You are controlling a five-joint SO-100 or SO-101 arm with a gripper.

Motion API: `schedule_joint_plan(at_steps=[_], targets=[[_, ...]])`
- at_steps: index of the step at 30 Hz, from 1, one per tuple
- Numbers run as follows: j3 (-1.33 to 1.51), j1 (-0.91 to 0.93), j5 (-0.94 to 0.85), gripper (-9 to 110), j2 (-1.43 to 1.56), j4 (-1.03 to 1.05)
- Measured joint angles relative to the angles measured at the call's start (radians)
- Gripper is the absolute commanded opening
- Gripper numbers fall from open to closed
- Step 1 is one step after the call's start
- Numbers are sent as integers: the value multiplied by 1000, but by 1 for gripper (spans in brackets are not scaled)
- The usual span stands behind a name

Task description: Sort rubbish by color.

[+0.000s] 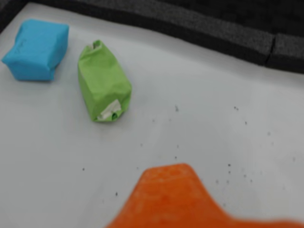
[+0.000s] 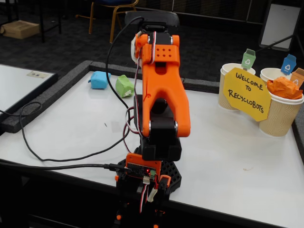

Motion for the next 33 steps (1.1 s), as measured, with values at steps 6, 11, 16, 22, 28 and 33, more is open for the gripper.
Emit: schedule_joint_plan(at_steps=[6,11,16,22,28,33], targets=[[5,0,0,2,0,-21],[44,0,0,3,0,-63],[48,-46,0,4,0,-78],[-5,-121,0,4,-103,-63],[-249,-143,0,4,-405,-6],[-483,-143,0,3,-640,67]])
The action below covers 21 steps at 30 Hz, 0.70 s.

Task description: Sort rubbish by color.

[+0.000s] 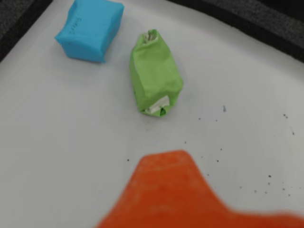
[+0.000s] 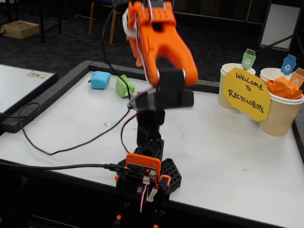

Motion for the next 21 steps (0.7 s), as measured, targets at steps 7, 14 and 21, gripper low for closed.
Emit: schedule_joint_plan(at_steps=[7,14,21], targets=[[-150,-31,0,3,-224,63],[-198,-132,0,2,-364,109],[-296,-140,0,4,-462,109]])
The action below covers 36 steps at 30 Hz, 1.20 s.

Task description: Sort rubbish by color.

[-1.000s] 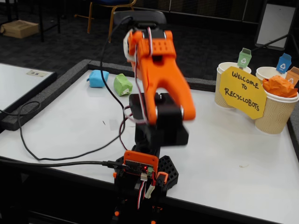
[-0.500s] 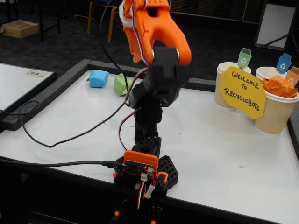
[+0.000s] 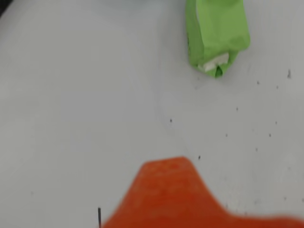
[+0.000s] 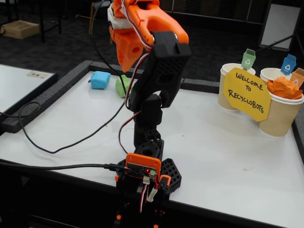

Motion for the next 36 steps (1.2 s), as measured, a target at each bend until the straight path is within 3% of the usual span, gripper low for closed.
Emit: schedule_joint_plan(at_steps=[20,36], targets=[[-311,0,9,9,-439,-89],[-462,0,322,9,-541,-89]])
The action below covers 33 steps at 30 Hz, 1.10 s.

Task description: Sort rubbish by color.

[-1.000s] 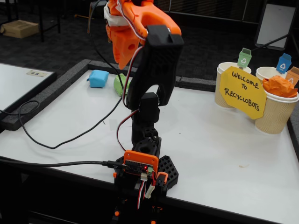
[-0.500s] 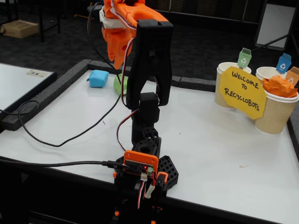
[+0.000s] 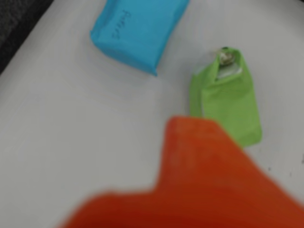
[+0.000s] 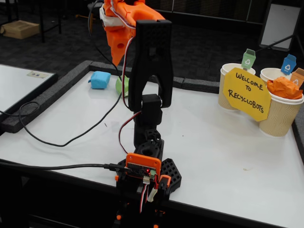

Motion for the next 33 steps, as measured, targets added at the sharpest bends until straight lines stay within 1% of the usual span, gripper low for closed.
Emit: schedule_joint_plan(at_steps=[9,11,14,18,23,33], targets=[[-3,0,104,12,0,0],[-26,0,130,14,-8,0],[-74,0,164,20,-38,0],[-149,0,183,23,-132,0],[-195,2,270,23,-241,25],[-195,103,520,22,-308,20]])
